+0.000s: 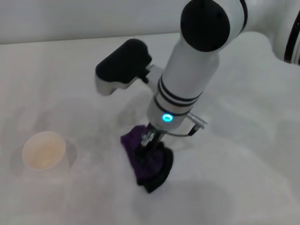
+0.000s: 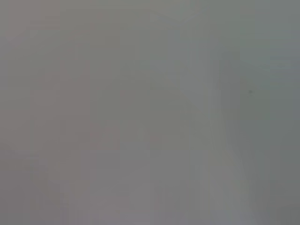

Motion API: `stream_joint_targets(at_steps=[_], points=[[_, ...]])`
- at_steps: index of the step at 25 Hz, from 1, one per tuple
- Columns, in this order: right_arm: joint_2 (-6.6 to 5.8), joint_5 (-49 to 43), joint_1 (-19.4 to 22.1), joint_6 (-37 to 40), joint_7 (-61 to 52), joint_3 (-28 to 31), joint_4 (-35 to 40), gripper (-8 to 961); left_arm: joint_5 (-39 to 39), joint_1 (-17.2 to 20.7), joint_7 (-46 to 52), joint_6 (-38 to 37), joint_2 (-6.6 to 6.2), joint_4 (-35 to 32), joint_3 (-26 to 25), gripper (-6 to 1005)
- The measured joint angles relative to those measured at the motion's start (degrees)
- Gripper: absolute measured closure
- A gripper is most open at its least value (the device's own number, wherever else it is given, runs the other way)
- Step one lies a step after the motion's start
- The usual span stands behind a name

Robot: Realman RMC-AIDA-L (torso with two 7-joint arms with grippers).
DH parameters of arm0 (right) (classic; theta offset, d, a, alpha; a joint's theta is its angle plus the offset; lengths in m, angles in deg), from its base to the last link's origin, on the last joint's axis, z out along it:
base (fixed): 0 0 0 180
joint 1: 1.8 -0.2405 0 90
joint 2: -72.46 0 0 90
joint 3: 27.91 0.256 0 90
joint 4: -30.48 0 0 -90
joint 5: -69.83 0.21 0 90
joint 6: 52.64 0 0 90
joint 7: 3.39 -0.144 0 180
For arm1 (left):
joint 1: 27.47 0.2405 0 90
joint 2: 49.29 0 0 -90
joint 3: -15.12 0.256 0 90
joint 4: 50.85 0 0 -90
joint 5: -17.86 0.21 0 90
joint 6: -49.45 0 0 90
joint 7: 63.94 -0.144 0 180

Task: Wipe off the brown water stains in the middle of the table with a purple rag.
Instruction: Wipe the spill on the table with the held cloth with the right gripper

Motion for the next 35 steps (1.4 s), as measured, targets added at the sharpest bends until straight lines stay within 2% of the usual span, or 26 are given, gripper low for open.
stream_joint_targets(at_steps=[5,9,14,20,24,29,35], points=[[0.00,4.9,1.0,-0.8,2.8,-0.6,4.0,893,0.0,-0.1,0.0,0.0,0.07,0.0,0.0,122],[-0.01,6.0,0.7,-0.6,4.0,-1.0,2.8,891,0.0,-0.6,0.0,0.0,0.08,0.3,-0.2,122],[-0.01,-0.4,0.6,-1.1,2.9,2.4,-0.7,889,0.0,-0.6,0.0,0.0,0.06,0.4,-0.3,122],[-0.20,-11.1,1.2,-4.3,1.8,10.1,-1.0,887,-0.3,0.0,0.0,0.1,-0.19,0.5,-0.4,123],[-0.11,-14.0,1.7,-5.1,1.1,11.8,-1.1,885,-0.3,0.1,0.0,0.1,-0.27,0.4,-0.4,122],[-0.01,-9.4,2.1,-4.5,2.5,10.3,-0.3,883,-0.3,-0.4,0.0,0.2,-0.28,0.4,-0.4,122],[0.00,4.6,2.3,0.2,9.4,4.4,-0.9,881,0.0,-1.2,0.0,1.4,-0.25,0.3,-0.3,123]])
